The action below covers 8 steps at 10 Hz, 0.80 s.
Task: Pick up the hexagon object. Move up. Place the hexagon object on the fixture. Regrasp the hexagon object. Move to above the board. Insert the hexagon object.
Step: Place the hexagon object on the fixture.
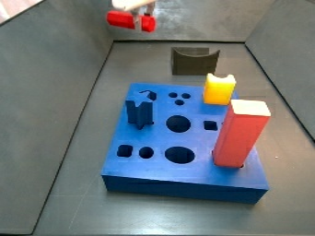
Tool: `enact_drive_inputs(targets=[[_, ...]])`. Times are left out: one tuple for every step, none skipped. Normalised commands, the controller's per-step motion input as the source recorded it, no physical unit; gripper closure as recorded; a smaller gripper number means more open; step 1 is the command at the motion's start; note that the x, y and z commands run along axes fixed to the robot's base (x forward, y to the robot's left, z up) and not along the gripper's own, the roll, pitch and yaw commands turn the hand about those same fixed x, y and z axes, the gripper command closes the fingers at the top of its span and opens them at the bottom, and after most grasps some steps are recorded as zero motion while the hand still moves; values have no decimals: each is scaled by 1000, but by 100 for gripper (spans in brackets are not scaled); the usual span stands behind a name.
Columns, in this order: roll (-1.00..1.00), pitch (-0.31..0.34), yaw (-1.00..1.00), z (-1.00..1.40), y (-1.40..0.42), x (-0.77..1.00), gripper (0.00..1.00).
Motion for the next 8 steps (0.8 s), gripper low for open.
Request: enact_drive_inputs(targets=[[44, 43, -17, 1000, 7, -20, 100], [49, 46, -17, 1000, 7, -21, 100], [57, 52, -17, 1000, 9, -21, 100], [65, 62, -16, 829, 10, -18, 100], [68, 69, -13, 695, 8, -11, 100], [70, 73, -10, 606, 8, -6, 100], [71, 87, -3, 425, 8, 0, 100], [73, 96, 2, 287, 8, 5, 100]])
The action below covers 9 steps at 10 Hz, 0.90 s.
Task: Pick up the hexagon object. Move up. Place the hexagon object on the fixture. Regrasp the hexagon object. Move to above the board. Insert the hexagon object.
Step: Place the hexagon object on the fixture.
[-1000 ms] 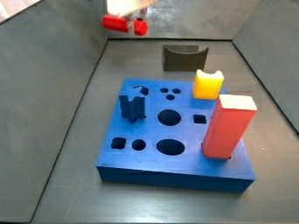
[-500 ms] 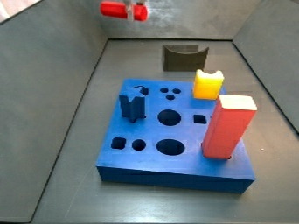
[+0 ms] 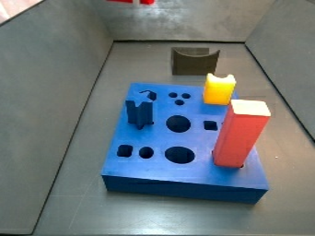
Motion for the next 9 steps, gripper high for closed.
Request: enact_drive_inputs(targets=[[-18, -88, -1000, -103, -886, 1000, 100], [-19, -85, -1000, -150, -879, 1000, 100], [-22, -92, -1000, -130, -777, 1000, 100], [-24, -92, -1000, -114, -722, 1000, 100], [-27, -91, -1000, -106, -599, 1000, 100], [-29, -91, -1000, -101, -522, 1000, 100], [-30, -89, -1000, -89, -423, 1000, 100], [-30, -89, -1000, -82, -382, 1000, 100], [-30, -94, -1000, -76, -292, 1000, 100]])
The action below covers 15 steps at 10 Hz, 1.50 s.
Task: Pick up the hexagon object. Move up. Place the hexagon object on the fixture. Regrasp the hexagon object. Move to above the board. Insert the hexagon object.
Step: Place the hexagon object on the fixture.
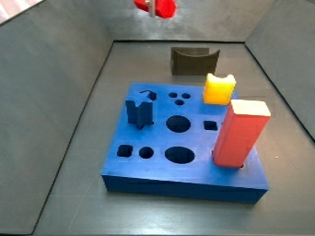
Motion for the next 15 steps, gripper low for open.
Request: enact_drive_inputs(targets=[[-29, -94, -1000, -71, -262, 1000, 100], [-27, -94, -1000, -58, -198, 1000, 100], [-24, -98, -1000, -58, -159, 1000, 100], [-17, -109, -980, -52, -115, 1000, 100], [-10, -97, -820, -52, -93, 1000, 100], [3, -71, -493, -43, -47, 874, 100], [-1000, 89, -77, 313, 307, 758, 100], [-1000, 101, -39, 298, 309, 617, 100], [-1000, 115, -45, 198, 221, 499, 100], [-1000, 122, -50, 68, 109, 408, 100], [-1000, 124, -54, 38, 84, 374, 100], [-1000, 133, -63, 28, 63, 305, 100], [-1000, 140, -71, 16, 53, 244, 100], [-1000, 143, -81, -5, 44, 187, 100], [-1000, 146, -92, -3, 39, 129, 100]])
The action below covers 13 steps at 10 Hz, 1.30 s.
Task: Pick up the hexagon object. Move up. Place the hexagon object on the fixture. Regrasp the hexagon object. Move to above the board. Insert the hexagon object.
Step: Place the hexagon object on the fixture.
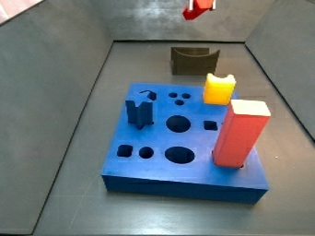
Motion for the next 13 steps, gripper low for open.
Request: enact_drive_inputs(targets=[[-1000, 150, -111, -2, 39, 56, 100], [-1000, 144, -128, -3, 35, 40, 100], [-1000, 142, -158, -9, 33, 50, 100], [-1000, 147, -183, -14, 37, 68, 100], [-1000, 150, -213, -16, 39, 77, 100], [-882, 124, -225, -14, 41, 79, 100], [-640, 71, -218, -14, 43, 76, 100], [-456, 36, -207, -17, 40, 73, 100], [-260, -5, -178, -4, 26, 67, 100], [-208, -23, -164, 1, 24, 59, 100], [-156, -58, -93, -1000, 125, 85, 100], [-152, -66, -75, -1000, 124, 92, 100], [-137, -69, -54, -1000, 108, 101, 100]])
